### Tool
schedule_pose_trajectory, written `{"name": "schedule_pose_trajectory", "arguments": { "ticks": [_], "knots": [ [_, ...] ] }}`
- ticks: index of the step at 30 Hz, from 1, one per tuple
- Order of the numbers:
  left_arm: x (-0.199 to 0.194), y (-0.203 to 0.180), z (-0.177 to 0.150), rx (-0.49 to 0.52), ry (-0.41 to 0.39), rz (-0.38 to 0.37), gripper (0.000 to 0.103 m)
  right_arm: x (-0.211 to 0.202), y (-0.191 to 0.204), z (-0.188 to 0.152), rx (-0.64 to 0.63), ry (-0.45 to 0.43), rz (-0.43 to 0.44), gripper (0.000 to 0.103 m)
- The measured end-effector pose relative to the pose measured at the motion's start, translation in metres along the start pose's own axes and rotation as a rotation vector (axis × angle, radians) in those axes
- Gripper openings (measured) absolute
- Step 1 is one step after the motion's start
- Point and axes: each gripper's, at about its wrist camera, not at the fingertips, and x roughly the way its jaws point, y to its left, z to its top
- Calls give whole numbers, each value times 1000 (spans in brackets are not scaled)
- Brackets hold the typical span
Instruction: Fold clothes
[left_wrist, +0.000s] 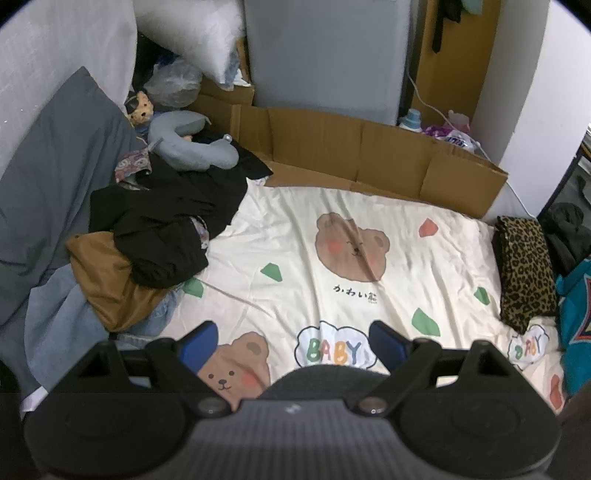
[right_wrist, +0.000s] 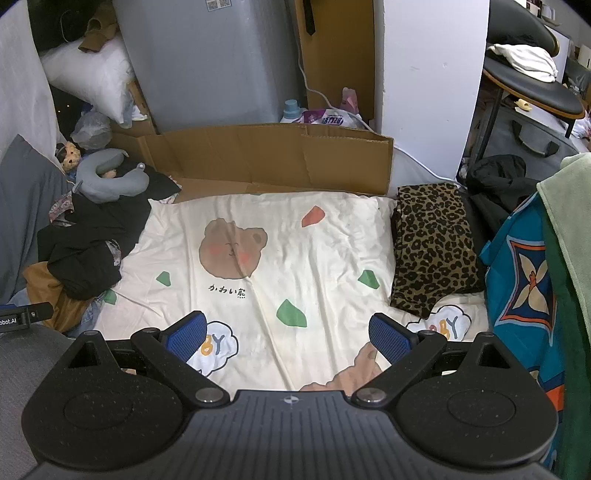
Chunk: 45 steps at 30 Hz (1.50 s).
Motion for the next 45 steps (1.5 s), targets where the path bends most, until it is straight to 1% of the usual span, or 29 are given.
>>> {"name": "schedule_pose_trajectory", "arguments": {
  "ticks": [2, 6, 7, 11, 15, 23, 34, 45],
  "knots": [
    [1, 1, -1, 2, 3, -5, 90, 0, 0, -1, 0, -1, -3, 98],
    [-1, 5, -8, -4, -16, 4, 90, -1, 0, -2, 1, -2, -10, 98],
    [2, 2, -2, 1, 2, 12, 90, -2, 0, -2, 2, -2, -12, 98],
    [2, -2, -3, 3, -6, 23, 91, -1, 0, -1, -1, -1, -15, 98],
    [2, 3, -3, -12, -3, 30, 91, 1, -3, 0, -3, -3, -16, 98],
    [4, 5, -2, -13, 11, 17, 91, -1, -2, -1, -5, -14, -19, 97],
    [1, 1, -4, -18, 5, 31, 91, -1, -1, -1, -6, -14, -10, 97],
    [3, 5, 1, -21, 9, 29, 91, -3, 0, -2, -9, -20, -11, 97]
  ]
}}
